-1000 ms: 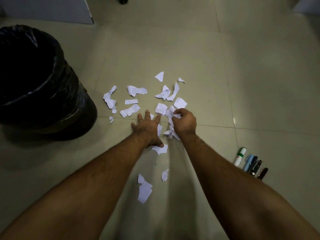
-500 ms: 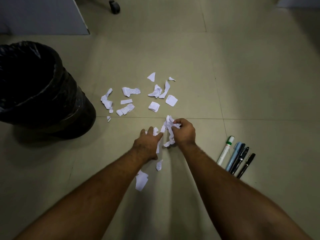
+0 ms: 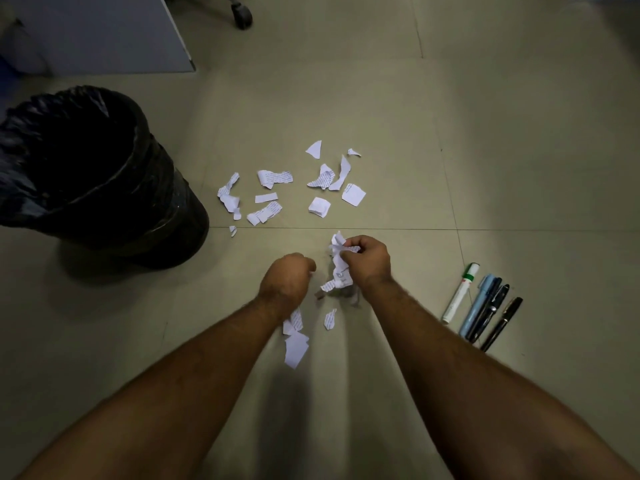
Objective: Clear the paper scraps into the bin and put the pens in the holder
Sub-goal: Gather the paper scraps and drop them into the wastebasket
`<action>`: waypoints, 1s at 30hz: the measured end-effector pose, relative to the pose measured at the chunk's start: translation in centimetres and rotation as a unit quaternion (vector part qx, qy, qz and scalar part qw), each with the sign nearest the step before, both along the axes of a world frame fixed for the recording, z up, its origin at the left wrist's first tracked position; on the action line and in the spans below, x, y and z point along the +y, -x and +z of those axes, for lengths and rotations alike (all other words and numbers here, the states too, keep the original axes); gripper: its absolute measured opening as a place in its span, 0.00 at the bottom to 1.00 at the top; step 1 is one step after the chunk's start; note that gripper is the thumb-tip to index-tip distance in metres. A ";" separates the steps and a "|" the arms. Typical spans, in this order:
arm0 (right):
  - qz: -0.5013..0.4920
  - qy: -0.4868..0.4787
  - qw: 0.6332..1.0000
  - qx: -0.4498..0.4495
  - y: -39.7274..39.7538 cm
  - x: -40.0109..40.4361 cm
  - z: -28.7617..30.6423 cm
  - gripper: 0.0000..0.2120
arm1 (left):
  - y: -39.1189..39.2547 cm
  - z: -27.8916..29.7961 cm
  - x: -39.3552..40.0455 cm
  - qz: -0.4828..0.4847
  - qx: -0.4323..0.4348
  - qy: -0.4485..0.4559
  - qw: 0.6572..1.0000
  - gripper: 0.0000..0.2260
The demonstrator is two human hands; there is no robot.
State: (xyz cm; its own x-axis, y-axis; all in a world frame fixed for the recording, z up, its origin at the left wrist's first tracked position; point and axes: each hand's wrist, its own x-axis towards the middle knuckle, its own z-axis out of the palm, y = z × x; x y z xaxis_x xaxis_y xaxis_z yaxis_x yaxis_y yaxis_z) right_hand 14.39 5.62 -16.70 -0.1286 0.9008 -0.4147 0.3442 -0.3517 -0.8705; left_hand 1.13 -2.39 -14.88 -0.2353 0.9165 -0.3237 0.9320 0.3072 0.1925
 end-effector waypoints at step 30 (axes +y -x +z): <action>0.313 -0.304 0.894 -0.098 32.4 -3.7 24.5 0.14 | 25.6 22.2 -4.7 0.388 -0.040 -0.288 0.874 0.11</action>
